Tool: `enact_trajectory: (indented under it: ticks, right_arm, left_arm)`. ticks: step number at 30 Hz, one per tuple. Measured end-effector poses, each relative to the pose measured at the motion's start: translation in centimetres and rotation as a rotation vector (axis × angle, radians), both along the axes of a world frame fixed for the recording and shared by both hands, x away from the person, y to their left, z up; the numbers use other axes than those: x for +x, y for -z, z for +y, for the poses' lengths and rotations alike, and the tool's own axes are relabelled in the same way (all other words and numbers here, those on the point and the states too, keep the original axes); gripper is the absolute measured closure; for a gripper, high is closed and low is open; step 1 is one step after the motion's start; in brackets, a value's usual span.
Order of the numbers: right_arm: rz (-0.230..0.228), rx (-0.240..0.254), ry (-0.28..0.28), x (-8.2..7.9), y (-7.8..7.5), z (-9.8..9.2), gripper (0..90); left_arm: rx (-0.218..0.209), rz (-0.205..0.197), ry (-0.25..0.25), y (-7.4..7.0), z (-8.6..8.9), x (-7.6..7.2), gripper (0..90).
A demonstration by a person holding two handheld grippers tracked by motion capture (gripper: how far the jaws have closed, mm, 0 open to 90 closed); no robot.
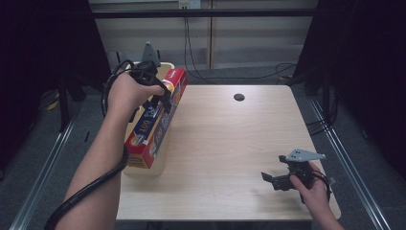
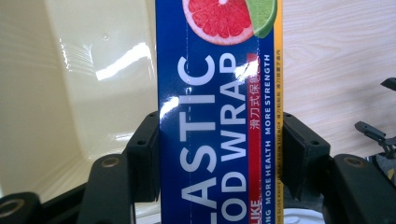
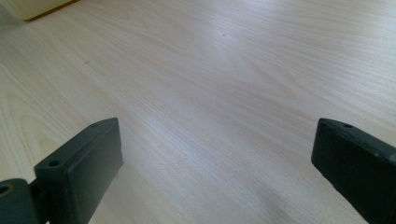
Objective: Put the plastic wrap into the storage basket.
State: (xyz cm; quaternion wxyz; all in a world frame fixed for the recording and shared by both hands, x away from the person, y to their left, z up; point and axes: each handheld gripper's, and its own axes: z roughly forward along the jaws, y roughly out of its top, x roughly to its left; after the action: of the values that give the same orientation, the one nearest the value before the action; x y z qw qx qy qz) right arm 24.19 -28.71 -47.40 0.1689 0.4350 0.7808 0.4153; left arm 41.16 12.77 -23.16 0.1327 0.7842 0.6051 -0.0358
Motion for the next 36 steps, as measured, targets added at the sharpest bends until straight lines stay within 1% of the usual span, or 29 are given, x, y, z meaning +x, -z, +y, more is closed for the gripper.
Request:
enact_trajectory:
  ticks: [5,7,11,13,17,20,22,24,25,28,30,36]
  right_arm:
    - [-0.001,0.001,-0.001,0.0,0.0,0.0,1.9]
    - [-0.001,0.0,-0.002,0.0,0.0,0.0,2.0]
    - [-0.001,0.0,-0.001,0.0,0.0,0.0,1.9]
    - [-0.001,0.001,-0.001,0.0,0.0,0.0,1.9]
    - [-0.004,-0.002,-0.003,0.0,0.0,0.1,2.0]
    - [-0.004,-0.001,-0.004,0.0,0.0,0.0,2.0]
    - [-0.003,0.001,-0.002,0.0,0.0,0.0,1.9]
    - [-0.003,0.001,-0.002,0.0,0.0,-0.1,2.0]
    - [-0.003,0.001,-0.003,0.0,0.0,-0.1,1.9]
    - [-0.002,0.002,-0.004,0.0,0.0,0.0,1.9]
    - [-0.005,0.002,-0.001,0.0,0.0,0.0,1.9]
    - [-0.003,0.0,-0.004,0.0,0.0,0.1,1.9]
  left_arm:
    - [-0.007,0.005,0.0,-0.1,0.3,0.0,41.1]
    - [-0.002,0.0,-0.002,-0.1,0.2,-0.1,41.1]
    - [-0.012,0.002,0.005,-0.5,0.3,-0.3,41.2]
    - [-0.011,-0.002,0.012,-0.6,0.3,-0.4,41.2]
    - [-0.009,-0.015,0.011,-1.4,0.1,-0.5,41.2]
    - [-0.001,-0.028,0.009,-1.6,0.1,-0.4,41.2]
    - [0.0,-0.028,0.006,-1.7,0.1,-0.4,41.2]
    - [0.0,-0.03,0.005,-1.8,0.4,-0.4,41.2]
    - [0.001,-0.03,-0.003,-1.8,0.6,-0.4,41.1]
    - [0.01,-0.041,-0.01,-1.9,1.1,-0.4,41.2]
    - [0.018,-0.036,-0.017,-2.0,1.5,-0.5,41.1]
    - [0.018,-0.043,-0.041,-2.0,2.6,-0.7,41.1]
